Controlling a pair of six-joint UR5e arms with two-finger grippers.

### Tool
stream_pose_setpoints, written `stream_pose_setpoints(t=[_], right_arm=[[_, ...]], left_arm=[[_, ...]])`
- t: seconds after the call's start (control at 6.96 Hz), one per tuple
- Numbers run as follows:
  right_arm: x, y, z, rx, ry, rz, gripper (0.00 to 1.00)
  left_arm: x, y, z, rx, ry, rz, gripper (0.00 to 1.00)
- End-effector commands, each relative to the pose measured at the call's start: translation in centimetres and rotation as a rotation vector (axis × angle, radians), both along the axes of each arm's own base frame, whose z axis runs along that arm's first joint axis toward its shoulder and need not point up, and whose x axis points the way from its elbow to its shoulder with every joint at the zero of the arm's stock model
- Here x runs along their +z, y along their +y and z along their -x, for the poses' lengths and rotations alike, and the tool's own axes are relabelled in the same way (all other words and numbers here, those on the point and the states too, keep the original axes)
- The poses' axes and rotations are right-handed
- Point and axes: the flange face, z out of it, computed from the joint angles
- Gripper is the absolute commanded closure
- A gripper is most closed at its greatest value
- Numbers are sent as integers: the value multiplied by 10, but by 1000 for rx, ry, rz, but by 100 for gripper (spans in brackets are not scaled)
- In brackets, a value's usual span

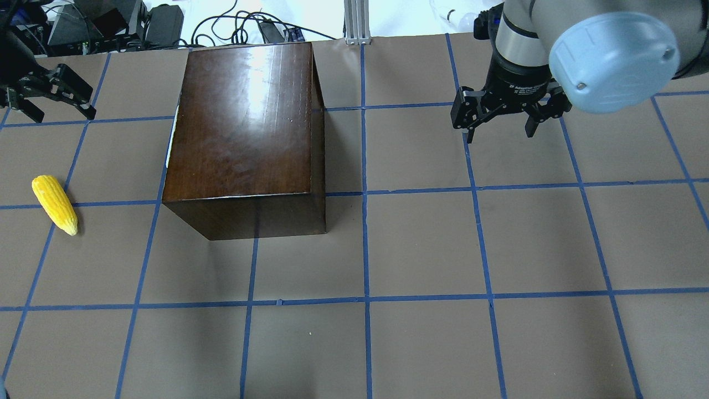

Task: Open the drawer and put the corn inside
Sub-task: 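Move the left gripper around to the cabinet side with the white handle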

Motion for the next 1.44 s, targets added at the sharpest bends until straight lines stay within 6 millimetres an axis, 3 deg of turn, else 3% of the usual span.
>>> stream_pose_setpoints(t=[0.0,0.57,0.72,1.29], right_arm=[[-1,0,0,0,-1,-2,0],[-1,0,0,0,-1,-2,0],[-1,0,0,0,-1,-2,0],[0,0,0,0,-1,1,0]], left_arm=[[-34,-24,2,3,125,22,0],[-85,-49,13,-26,216,-3,0],[-95,-54,20,-60,261,3,0],[-127,-63,19,-106,287,-32,0]])
